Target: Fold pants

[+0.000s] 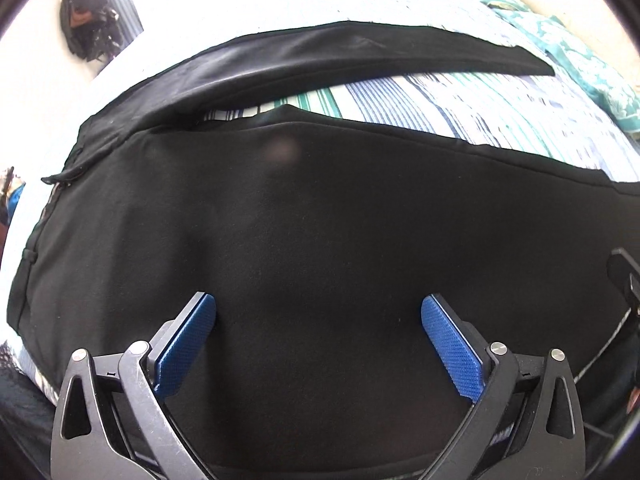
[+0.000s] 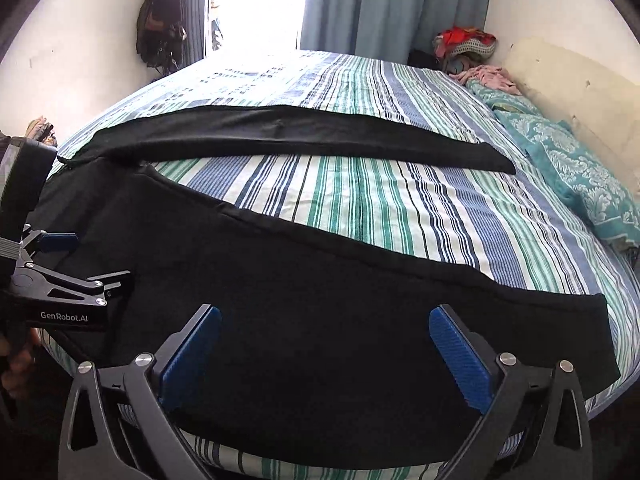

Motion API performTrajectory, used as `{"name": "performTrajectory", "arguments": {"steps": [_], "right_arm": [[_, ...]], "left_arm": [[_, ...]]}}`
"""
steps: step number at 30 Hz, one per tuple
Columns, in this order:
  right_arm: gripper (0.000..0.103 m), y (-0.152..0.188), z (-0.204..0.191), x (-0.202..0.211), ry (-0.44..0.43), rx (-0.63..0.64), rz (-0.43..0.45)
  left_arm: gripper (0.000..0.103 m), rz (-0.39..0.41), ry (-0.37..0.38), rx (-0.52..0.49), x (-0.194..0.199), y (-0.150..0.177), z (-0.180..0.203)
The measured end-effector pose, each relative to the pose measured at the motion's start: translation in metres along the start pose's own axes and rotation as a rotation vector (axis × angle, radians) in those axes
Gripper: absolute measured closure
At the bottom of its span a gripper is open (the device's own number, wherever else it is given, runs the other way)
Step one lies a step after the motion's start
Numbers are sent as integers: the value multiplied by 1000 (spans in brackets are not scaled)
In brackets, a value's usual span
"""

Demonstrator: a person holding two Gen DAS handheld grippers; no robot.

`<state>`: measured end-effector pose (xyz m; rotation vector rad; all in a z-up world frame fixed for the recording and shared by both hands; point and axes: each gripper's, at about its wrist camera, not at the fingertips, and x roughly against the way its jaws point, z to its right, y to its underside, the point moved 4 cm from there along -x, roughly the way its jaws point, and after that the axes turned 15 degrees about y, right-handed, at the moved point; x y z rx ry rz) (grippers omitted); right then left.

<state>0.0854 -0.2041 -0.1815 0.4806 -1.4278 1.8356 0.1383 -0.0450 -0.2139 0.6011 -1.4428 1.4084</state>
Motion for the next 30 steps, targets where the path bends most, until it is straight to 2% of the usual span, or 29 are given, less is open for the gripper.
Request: {"name": "performTrajectory", "arguments": {"steps": [5, 8, 11, 14, 16, 19, 21, 23, 26, 28, 30], "right_arm": [[0, -16, 2, 19, -20, -35, 116], [0, -20, 2, 22, -43, -44, 142], [0, -22, 4, 22, -73, -61, 147], [0, -25, 11, 23, -95, -68, 168], [0, -22, 14, 12, -126, -65, 119], [0, -15, 24, -16, -168, -95, -61], [0, -21, 42, -23, -149, -100, -65], [0, -37, 66, -33, -138, -91, -35], [0, -74, 109, -74, -137, -90, -76], [0, -103, 145, -112, -163, -151, -108], [0, -131, 180, -160, -133, -194, -167]], "left_arm": [[0, 117, 10, 12, 43, -2, -7], [0, 174, -6, 27, 65, -12, -18], [1, 202, -48, 19, 72, -35, -38], [1, 218, -125, 24, 71, -67, -64], [1, 234, -157, 47, 67, -91, -83], [1, 251, -187, 87, 60, -122, -109], [1, 258, -200, 119, 52, -140, -124], [1, 272, -202, 144, 43, -155, -136], [1, 275, -250, 176, 21, -169, -160], [1, 237, -281, 202, -4, -171, -177], [1, 179, -315, 223, -33, -166, -195]]}}
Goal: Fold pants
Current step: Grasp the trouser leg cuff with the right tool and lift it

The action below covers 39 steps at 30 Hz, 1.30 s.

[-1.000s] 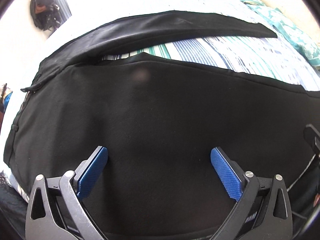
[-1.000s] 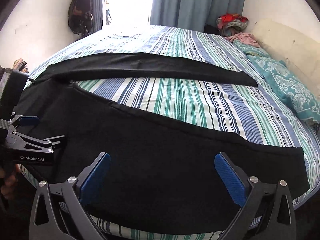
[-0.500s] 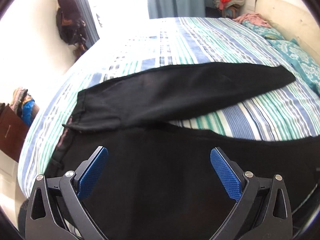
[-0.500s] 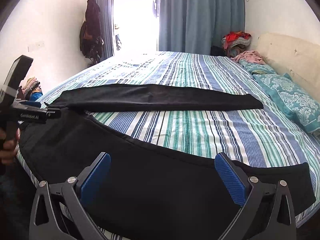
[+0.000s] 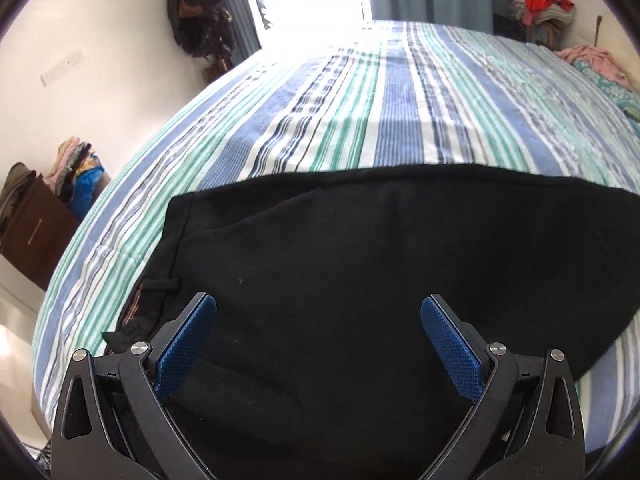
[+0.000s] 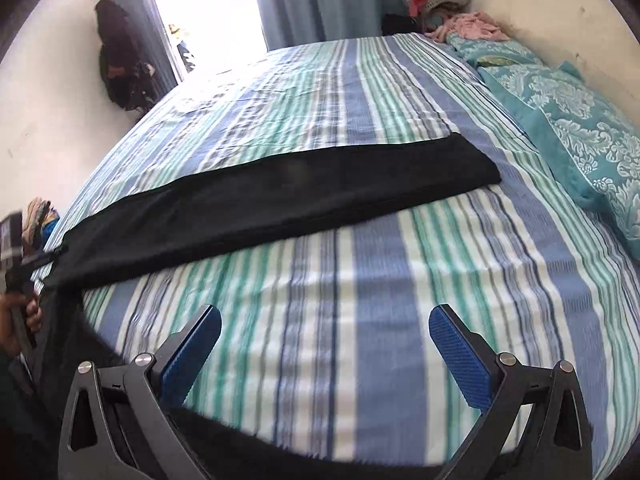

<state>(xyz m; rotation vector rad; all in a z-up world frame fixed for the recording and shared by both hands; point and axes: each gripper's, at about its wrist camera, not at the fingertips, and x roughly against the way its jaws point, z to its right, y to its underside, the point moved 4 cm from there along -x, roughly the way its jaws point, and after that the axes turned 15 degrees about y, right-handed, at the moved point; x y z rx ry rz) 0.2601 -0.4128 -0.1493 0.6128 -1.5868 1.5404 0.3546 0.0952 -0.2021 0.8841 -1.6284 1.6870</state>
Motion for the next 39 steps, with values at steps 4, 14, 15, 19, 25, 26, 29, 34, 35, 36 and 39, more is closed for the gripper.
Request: {"name": "performTrajectory", "arguments": {"steps": [4, 14, 15, 19, 25, 26, 29, 34, 35, 36, 39], "right_arm": [[1, -81, 63, -71, 72, -80, -37], [9, -182, 102, -216, 184, -153, -167], [9, -183, 97, -228, 194, -138, -194], [21, -173, 84, -256, 233, -71, -269], [94, -163, 84, -194, 171, -13, -98], [94, -158, 83, -175, 160, -7, -58], [94, -132, 86, -106, 100, -48, 74], [94, -40, 78, -1, 46, -102, 181], [94, -16, 75, 13, 44, -116, 172], [94, 10, 74, 25, 49, -139, 157], [94, 77, 71, 45, 106, -220, 91]], "left_arm": [[0, 14, 63, 78, -22, 20, -17], [1, 66, 64, 67, -21, 29, -11], [1, 68, 61, 64, -22, 29, -11], [1, 69, 55, 59, -23, 27, -12], [1, 65, 51, 57, -24, 26, -12], [1, 64, 48, 55, -25, 25, -11], [1, 60, 35, 46, -24, 24, -10], [1, 54, 9, 29, -22, 23, -8], [1, 53, 2, 24, -22, 23, -7], [1, 52, -6, 19, -21, 22, -6], [1, 46, -37, -2, -19, 21, -2]]}}
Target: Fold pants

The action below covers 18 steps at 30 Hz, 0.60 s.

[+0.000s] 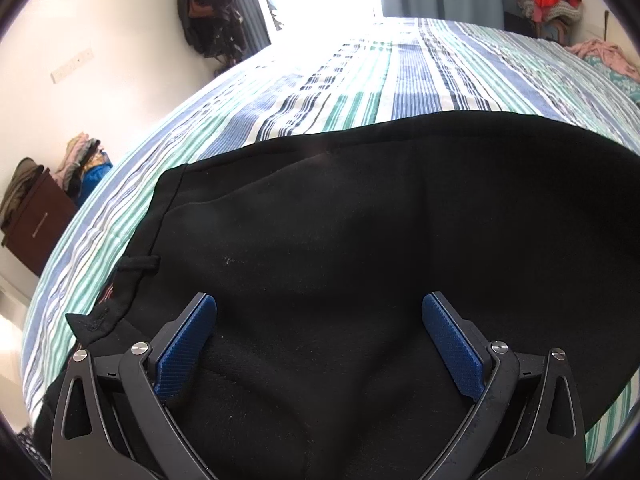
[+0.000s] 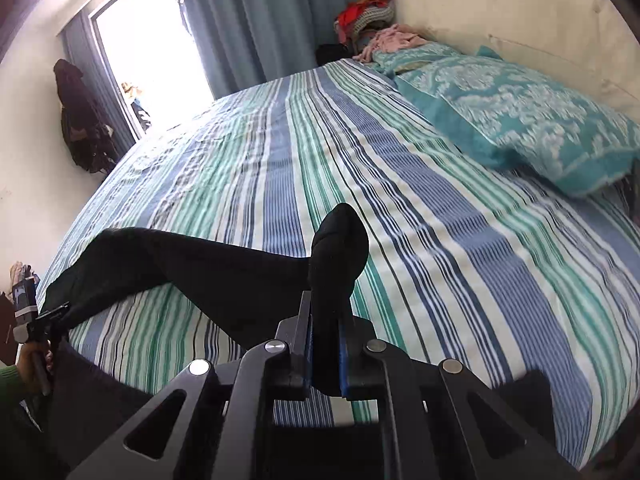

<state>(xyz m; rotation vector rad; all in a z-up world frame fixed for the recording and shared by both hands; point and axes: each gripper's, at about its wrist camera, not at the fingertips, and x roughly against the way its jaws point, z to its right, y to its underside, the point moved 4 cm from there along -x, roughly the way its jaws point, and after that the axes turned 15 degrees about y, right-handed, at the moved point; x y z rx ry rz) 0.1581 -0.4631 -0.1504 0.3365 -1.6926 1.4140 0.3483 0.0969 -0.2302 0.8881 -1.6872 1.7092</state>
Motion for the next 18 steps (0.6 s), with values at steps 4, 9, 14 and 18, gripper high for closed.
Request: {"name": "performTrajectory", "arguments": {"steps": [4, 9, 14, 18], "right_arm": [[38, 50, 4, 12, 126, -22, -63], [16, 49, 9, 68, 213, -69, 76], [12, 61, -21, 132, 113, -144, 165], [0, 87, -65, 173, 80, -145, 213]], "left_arm": [[0, -55, -35, -4, 5, -6, 2], [1, -15, 37, 1, 60, 5, 15], [1, 37, 201, -41, 138, 57, 40], [1, 23, 289, -53, 181, 104, 51]]}}
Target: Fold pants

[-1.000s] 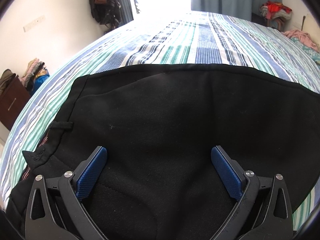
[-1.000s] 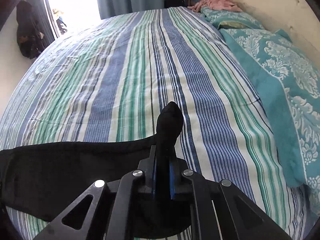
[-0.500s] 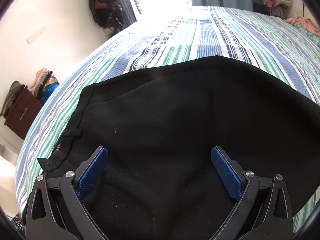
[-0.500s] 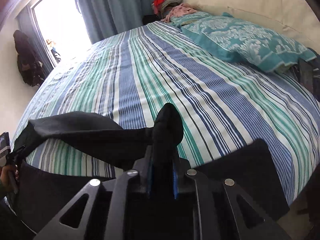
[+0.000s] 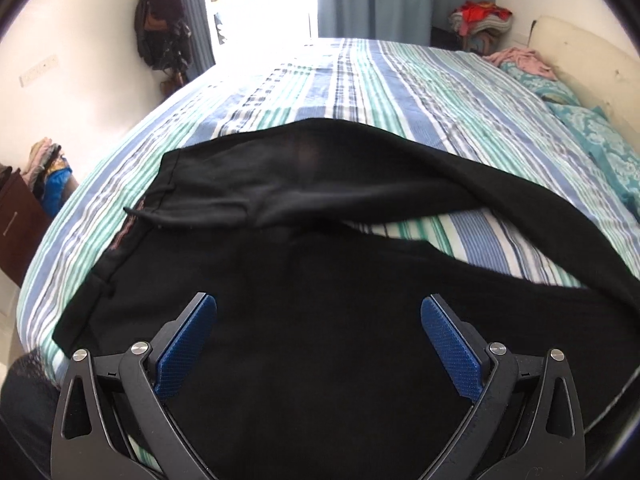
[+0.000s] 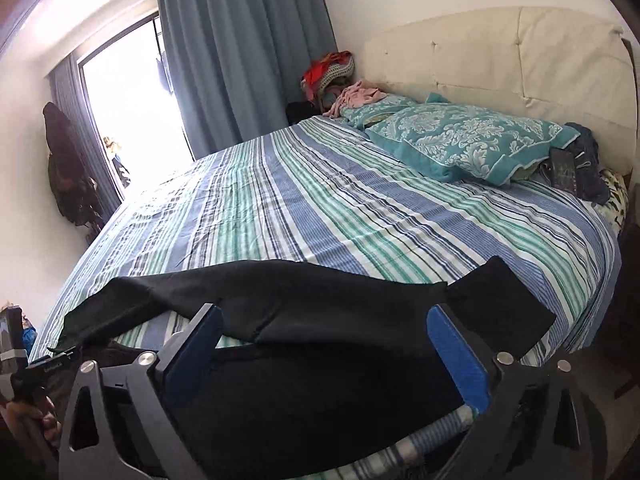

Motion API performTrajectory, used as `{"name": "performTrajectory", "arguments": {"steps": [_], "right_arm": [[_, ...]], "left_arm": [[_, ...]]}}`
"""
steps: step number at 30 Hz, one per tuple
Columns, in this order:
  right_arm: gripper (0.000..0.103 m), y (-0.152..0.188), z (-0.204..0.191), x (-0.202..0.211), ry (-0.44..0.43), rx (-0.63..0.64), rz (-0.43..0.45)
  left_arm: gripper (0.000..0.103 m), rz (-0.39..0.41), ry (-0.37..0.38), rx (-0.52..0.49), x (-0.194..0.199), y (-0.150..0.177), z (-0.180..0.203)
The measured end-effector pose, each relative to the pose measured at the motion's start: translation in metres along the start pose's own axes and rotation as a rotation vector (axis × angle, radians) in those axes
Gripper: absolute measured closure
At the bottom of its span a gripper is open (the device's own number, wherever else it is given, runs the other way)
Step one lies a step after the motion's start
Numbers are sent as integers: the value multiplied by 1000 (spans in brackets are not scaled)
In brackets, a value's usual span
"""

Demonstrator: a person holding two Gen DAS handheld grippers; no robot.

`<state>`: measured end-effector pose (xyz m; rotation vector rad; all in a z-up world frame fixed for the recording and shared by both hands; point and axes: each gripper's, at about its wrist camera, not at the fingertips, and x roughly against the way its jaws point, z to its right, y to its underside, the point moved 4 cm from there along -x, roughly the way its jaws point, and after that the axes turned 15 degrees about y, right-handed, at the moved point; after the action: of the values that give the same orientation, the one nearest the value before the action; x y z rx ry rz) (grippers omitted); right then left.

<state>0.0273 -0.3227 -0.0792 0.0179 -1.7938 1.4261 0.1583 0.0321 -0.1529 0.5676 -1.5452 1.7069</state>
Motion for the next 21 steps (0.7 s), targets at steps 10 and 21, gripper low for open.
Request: {"name": "performTrajectory", "arguments": {"steps": [10, 21], "right_arm": [[0, 64, -90, 24, -154, 386, 58], [0, 70, -94, 4, -141, 376, 4]], "left_arm": [[1, -2, 8, -51, 10, 36, 12], [1, 10, -45, 7, 15, 45, -12]]}}
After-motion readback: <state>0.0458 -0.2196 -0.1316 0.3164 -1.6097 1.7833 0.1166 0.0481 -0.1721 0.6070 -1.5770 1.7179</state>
